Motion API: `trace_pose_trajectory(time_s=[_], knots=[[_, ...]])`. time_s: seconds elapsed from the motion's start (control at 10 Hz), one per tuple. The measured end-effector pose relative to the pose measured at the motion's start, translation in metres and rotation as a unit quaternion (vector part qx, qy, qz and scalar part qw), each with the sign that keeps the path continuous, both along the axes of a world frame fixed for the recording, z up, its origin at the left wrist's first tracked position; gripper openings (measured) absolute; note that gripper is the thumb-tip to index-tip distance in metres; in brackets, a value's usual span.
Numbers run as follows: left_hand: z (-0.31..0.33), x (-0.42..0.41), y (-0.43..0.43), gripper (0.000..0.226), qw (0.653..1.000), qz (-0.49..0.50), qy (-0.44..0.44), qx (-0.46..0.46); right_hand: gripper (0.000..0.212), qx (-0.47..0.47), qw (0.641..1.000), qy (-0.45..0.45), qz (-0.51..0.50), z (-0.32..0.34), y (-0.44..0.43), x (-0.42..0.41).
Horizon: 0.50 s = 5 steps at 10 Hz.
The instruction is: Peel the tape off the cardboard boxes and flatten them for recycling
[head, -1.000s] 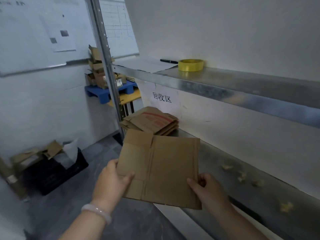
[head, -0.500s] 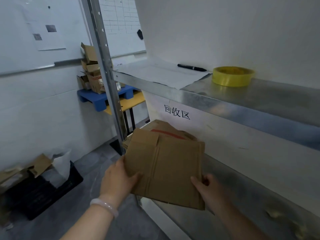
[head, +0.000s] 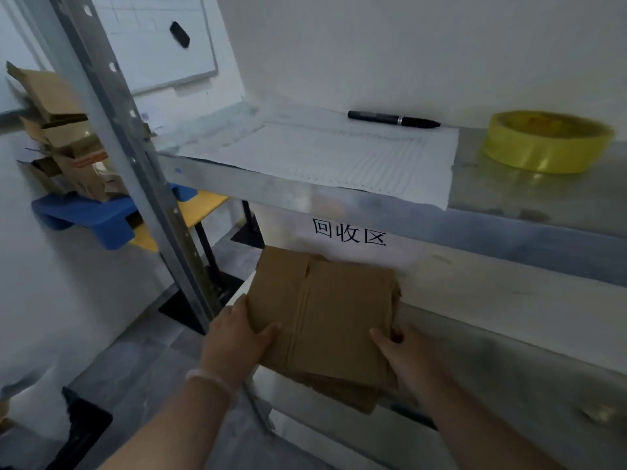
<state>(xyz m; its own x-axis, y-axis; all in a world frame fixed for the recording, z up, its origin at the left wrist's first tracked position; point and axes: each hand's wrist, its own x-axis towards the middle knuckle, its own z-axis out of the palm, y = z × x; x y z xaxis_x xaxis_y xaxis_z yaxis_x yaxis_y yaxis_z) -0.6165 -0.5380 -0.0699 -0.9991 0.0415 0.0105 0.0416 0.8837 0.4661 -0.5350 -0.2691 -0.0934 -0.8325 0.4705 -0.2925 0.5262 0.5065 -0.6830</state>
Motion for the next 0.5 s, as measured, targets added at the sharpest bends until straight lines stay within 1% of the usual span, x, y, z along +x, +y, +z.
trace_pose_trajectory(time_s=[0.1,0.2,0.3,0.4,0.5], knots=[[-0.009,-0.035,-0.003,0.087,0.999,-0.031,-0.016,-0.012,0.046,0.040,0.998,-0.020,-0.048,-0.003,-0.012,-0.009],[-0.020,-0.060,-0.001,0.090,0.997,-0.059,-0.020,-0.044,0.044,0.062,0.994,-0.024,-0.082,-0.008,-0.019,-0.015],[-0.032,-0.072,-0.002,0.084,0.991,-0.098,-0.002,-0.091,0.047,0.115,0.987,-0.047,-0.100,-0.010,-0.026,-0.015],[-0.042,-0.081,0.000,0.079,0.982,-0.149,0.010,-0.115,0.061,0.242,0.965,-0.071,-0.075,-0.013,-0.029,-0.008],[-0.041,-0.082,0.008,0.078,0.971,-0.191,0.061,-0.131,0.073,0.295,0.952,-0.070,-0.046,-0.015,-0.024,0.009]])
